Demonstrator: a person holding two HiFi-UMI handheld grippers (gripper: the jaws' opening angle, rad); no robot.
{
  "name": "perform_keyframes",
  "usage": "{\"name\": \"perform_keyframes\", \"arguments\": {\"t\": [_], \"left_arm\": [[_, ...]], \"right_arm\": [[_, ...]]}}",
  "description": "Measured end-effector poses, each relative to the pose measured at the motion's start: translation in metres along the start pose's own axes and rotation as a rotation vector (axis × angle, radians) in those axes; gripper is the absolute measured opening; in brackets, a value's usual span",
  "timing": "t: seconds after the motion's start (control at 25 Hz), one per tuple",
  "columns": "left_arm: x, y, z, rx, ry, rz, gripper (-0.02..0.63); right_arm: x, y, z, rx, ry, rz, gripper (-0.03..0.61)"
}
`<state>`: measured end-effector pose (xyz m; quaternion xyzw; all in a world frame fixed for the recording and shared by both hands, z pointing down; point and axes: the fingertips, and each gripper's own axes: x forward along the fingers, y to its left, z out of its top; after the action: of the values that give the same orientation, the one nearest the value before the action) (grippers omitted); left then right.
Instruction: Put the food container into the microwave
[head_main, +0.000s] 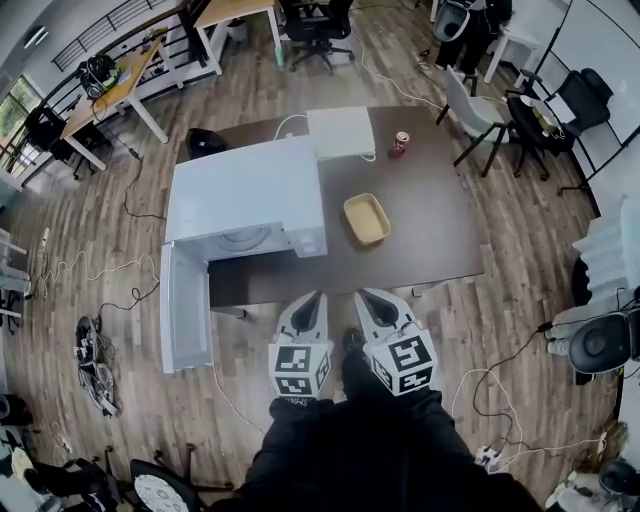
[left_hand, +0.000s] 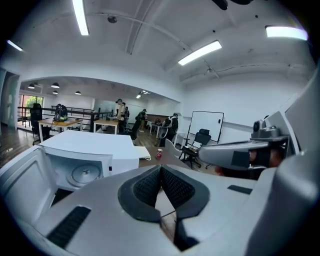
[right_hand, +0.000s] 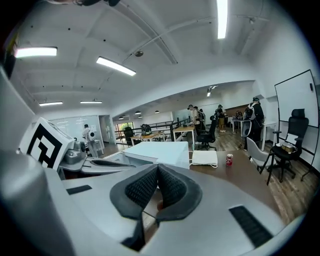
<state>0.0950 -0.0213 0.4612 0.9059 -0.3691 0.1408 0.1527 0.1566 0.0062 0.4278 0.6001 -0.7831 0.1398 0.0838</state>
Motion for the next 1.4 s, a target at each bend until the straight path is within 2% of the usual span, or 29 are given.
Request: {"name": "perform_keyframes", "arguments": {"t": [0.28,0.56,0.88,1.16,1.4], "left_arm": [[0.073,-0.001,0.0,0.005,0.06,0.02,0.032],[0.124,0.002,-0.021,0.01,0.124,0.032,0.032],[0.175,0.01,-0.071,-0.007,0.232,-0.003,0.032],[0.218,0.026,-0.123,-0.042,0.324,-0.011,0.032],[0.241,0.039,-0.154,-0.076,0.378,-0.013,0.032]], "right_arm": [[0.041,-0.062,-0.006,0.001,0.053,0.026,0.023],[0.075,-0.105,-0.042,0.005,0.15,0.013,0.023],[0.113,-0.142,-0.101,0.004,0.269,0.014,0.025],[0.163,-0.171,-0.162,-0.014,0.393,0.05,0.025],[0.198,-0.189,-0.195,-0.044,0.471,0.071,0.028]]}}
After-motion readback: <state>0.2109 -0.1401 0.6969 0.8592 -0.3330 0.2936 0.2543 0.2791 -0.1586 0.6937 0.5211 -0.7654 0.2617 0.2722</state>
